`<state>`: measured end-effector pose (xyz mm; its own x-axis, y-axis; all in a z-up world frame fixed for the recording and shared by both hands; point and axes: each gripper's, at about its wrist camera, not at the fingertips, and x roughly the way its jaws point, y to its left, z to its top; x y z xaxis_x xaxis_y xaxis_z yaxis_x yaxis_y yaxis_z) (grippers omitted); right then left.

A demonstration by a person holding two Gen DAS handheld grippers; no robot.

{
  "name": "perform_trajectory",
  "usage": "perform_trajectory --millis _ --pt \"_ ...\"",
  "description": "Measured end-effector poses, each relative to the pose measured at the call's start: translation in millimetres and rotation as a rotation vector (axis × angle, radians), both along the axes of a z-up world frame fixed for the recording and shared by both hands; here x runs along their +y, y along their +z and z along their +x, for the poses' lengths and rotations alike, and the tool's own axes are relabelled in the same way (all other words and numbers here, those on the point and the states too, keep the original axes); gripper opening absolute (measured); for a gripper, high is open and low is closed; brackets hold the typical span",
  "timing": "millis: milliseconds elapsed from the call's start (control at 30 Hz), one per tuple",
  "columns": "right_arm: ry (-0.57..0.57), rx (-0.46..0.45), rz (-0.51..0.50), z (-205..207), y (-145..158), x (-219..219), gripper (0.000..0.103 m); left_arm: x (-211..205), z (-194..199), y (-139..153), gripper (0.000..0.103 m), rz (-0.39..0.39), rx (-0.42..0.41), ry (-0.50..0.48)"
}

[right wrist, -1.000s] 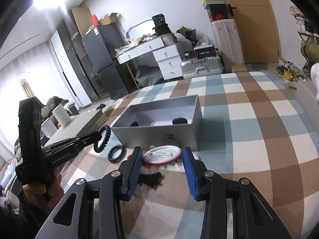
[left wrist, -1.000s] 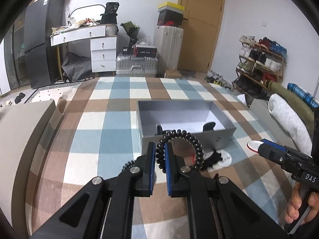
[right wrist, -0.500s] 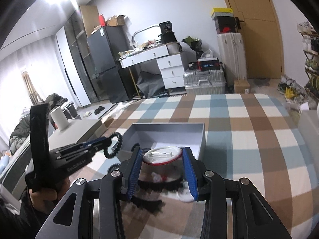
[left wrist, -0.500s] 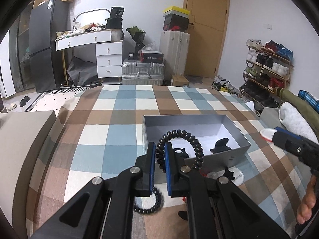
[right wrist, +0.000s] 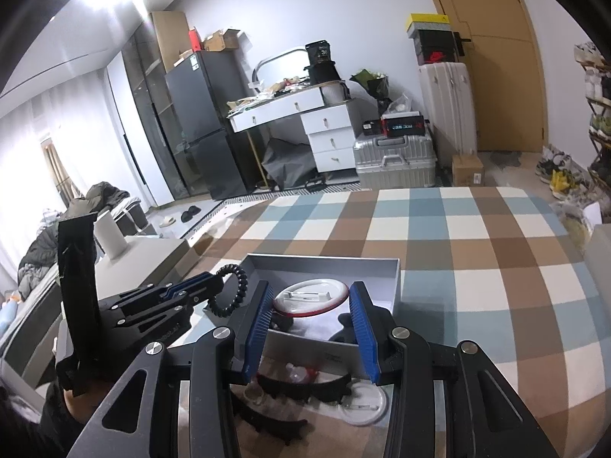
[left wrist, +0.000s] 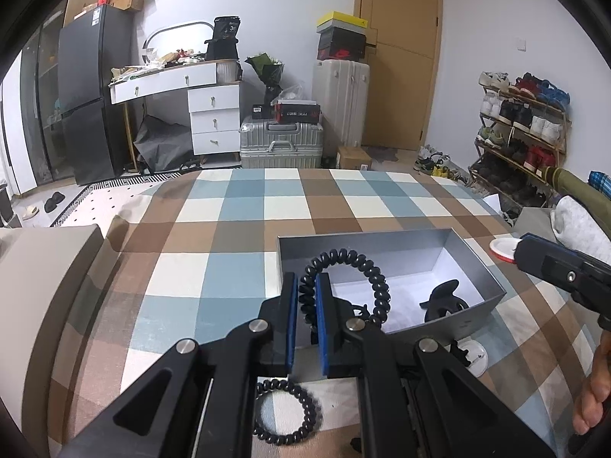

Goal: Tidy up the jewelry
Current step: 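Carry the round case with the right gripper while the left gripper carries the hair tie over the box, then open the right gripper over the box while the left gripper releases the hair tie inside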

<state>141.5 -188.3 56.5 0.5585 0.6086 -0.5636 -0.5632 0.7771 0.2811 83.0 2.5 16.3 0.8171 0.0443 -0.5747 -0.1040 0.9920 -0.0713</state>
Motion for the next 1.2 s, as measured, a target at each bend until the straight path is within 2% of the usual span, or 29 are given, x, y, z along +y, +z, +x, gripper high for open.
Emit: perform_trajectory --millis 667,967,1200 --pt "-0.001 0.058 -0.019 21.4 -23.0 22.0 0.04 4.2 0.4 -0.8 0.005 -0.044 -0.007 -0.001" --pt "-0.005 0.084 -0.029 27.3 -31.5 26.9 0.04 -5.3 2.1 -3.2 0.005 0.013 -0.021 -0.014" --pt "-0.004 0.104 -0.039 29.0 -38.0 30.3 0.04 -5.6 5.1 -7.5 0.005 0.002 -0.004 -0.027"
